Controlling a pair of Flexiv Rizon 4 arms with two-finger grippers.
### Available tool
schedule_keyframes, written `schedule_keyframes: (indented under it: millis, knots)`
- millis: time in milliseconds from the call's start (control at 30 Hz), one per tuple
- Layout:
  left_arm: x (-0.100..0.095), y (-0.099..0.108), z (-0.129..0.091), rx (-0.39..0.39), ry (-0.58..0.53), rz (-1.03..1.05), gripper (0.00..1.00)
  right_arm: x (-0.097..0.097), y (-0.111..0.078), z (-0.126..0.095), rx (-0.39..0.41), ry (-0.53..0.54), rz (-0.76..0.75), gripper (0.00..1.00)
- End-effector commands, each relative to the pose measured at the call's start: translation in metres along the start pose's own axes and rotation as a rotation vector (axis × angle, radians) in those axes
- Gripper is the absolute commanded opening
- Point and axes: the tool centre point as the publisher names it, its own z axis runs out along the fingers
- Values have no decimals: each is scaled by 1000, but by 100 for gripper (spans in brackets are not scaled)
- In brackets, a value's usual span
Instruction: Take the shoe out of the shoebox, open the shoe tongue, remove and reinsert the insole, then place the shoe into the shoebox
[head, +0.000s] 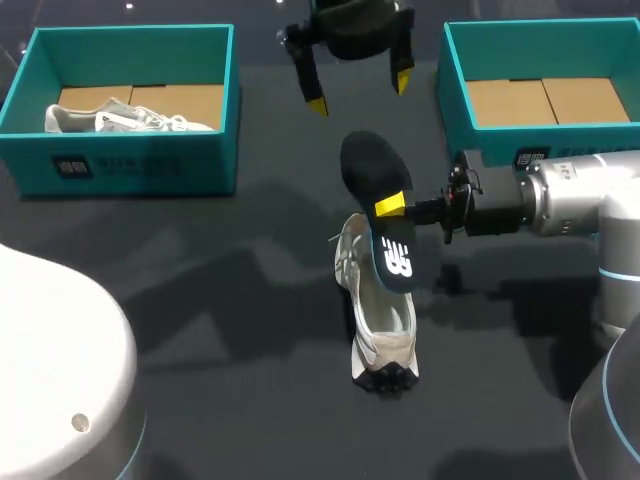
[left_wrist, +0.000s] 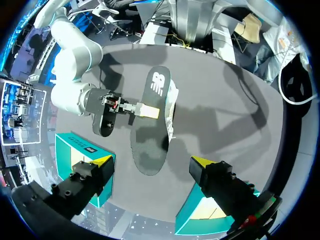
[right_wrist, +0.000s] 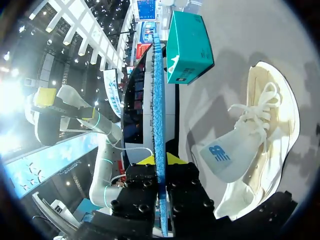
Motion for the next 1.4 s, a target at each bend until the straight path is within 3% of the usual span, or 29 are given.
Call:
schedule_keyframes:
  millis: [33, 167, 267, 967, 1400]
  knots:
    - [15, 2, 8, 5, -445, -9, 100, 0, -1, 1, -2, -1, 0, 0]
    - [21, 0, 13, -10, -536, 14, 100, 0, -1, 1, -2, -1, 0, 0]
    - [29, -8, 11, -40, -689, 75, 100, 0, -1, 1, -2, -1, 0, 0]
    - [29, -8, 11, -40, -689, 75, 100, 0, -1, 1, -2, -1, 0, 0]
    - [72, 2, 46, -111, -908, 76, 100, 0, -1, 1, -2, -1, 0, 0]
